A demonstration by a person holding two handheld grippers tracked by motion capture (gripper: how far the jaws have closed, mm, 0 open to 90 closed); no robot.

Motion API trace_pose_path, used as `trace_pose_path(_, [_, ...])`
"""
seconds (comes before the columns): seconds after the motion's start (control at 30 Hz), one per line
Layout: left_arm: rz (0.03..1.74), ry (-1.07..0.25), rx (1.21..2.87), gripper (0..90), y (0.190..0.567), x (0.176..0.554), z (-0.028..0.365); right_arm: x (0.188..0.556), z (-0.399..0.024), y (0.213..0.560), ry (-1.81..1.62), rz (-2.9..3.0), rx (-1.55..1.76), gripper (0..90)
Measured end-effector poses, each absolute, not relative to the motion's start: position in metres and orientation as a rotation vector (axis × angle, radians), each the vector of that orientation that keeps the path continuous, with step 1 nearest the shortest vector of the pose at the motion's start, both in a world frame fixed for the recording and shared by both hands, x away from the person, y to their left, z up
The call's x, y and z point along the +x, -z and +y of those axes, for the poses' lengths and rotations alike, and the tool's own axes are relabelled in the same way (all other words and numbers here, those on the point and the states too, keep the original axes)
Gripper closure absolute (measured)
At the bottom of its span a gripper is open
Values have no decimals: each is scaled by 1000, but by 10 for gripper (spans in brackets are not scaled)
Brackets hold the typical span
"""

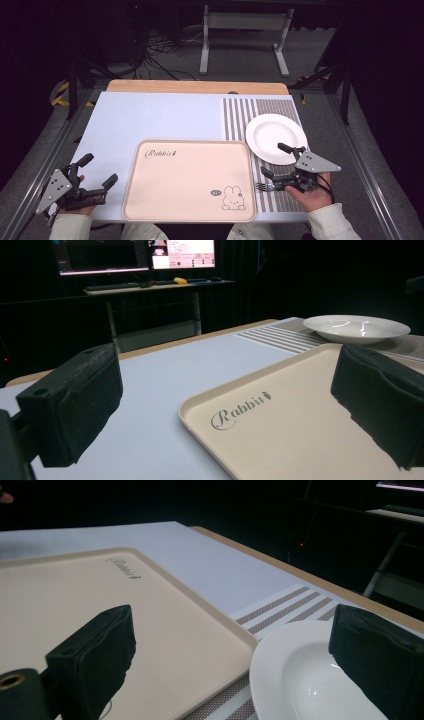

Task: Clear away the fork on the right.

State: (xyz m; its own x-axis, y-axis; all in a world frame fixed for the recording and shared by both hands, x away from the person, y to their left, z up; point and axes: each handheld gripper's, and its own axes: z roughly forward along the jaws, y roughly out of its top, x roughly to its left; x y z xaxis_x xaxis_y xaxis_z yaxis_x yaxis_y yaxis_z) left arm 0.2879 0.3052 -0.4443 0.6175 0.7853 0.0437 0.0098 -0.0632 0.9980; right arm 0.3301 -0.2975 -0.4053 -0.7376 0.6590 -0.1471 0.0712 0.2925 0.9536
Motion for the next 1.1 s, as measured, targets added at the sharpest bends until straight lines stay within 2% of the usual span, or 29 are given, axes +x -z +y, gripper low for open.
trace_pose_path(0.43, [715, -733, 1506, 9, 445, 288, 307, 341, -294, 377, -1266, 2246, 551, 70])
trace_pose_path(1.1, [713, -725, 1507, 9, 445, 288, 307, 354, -291, 369, -904, 2567, 441, 78])
